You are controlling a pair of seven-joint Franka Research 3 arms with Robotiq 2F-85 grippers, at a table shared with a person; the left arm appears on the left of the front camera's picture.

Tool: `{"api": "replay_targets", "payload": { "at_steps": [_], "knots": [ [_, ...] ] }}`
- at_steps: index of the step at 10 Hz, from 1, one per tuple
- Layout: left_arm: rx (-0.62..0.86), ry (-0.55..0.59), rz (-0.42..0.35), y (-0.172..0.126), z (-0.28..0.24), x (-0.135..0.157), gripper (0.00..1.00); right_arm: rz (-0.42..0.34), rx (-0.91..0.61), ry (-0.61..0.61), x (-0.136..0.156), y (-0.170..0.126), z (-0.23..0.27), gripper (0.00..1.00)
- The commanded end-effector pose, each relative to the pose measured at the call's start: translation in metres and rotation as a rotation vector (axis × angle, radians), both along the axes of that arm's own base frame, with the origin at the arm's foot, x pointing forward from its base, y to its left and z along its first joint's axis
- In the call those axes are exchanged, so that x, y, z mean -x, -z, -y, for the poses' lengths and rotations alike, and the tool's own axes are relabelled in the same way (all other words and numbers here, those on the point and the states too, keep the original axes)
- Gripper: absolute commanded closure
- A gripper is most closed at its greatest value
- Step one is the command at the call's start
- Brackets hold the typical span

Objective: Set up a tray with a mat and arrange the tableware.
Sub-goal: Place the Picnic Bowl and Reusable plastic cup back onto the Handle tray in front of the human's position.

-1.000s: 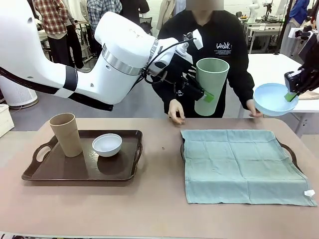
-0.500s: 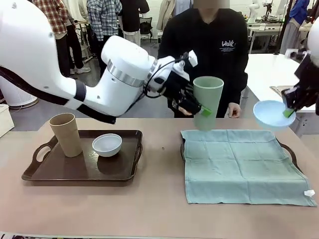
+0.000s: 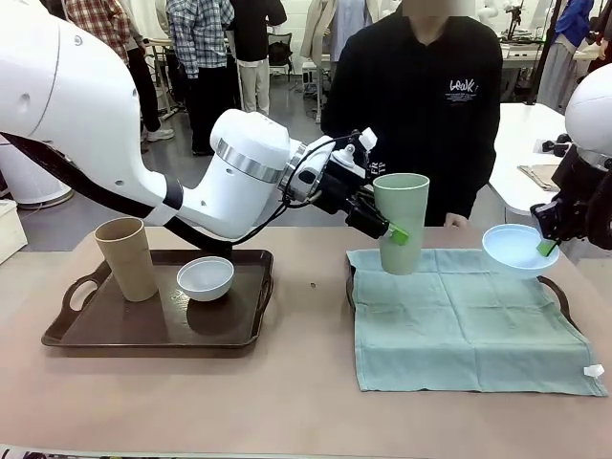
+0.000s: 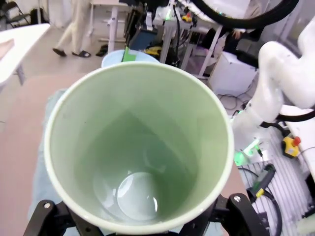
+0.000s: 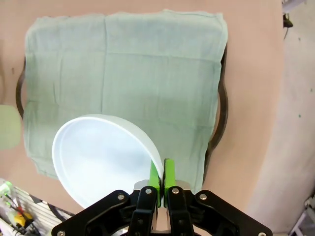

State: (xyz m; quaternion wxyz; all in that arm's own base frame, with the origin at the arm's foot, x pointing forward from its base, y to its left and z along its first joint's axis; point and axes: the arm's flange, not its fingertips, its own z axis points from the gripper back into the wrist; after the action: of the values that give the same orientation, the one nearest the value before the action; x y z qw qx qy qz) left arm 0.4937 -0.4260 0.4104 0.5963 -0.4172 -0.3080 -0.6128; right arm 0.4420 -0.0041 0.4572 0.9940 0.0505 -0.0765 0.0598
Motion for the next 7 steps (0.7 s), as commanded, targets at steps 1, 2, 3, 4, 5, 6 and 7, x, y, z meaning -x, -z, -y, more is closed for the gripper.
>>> {"api": "replay_targets", "payload": {
  "at_steps": [1,2,3,4,5,6,7],
  "knots": [
    [-0.064,-0.017,0.077,0.012,0.009,-0.004,0.15,-0.049,0.003,-0.043,-0.010,0.021,0.001,0.96],
    [-0.096,0.006,0.122,0.027,0.018,-0.010,0.15,-0.066,-0.018,-0.064,-0.018,0.034,0.000,0.96],
    [-0.121,0.023,0.151,0.039,0.028,-0.013,0.15,-0.086,-0.016,-0.082,-0.025,0.046,-0.003,0.96],
    [-0.135,0.045,0.183,0.046,0.036,-0.017,0.15,-0.098,-0.012,-0.094,-0.031,0.053,-0.004,0.96],
    [-0.122,0.056,0.186,0.053,0.040,-0.022,0.15,-0.097,-0.016,-0.103,-0.036,0.058,-0.004,0.96],
    [-0.089,0.072,0.190,0.059,0.041,-0.028,0.15,-0.088,-0.027,-0.121,-0.041,0.063,-0.003,0.96],
    [-0.056,0.085,0.213,0.061,0.040,-0.031,0.15,-0.081,-0.034,-0.131,-0.044,0.067,-0.002,0.96]
  ]
}}
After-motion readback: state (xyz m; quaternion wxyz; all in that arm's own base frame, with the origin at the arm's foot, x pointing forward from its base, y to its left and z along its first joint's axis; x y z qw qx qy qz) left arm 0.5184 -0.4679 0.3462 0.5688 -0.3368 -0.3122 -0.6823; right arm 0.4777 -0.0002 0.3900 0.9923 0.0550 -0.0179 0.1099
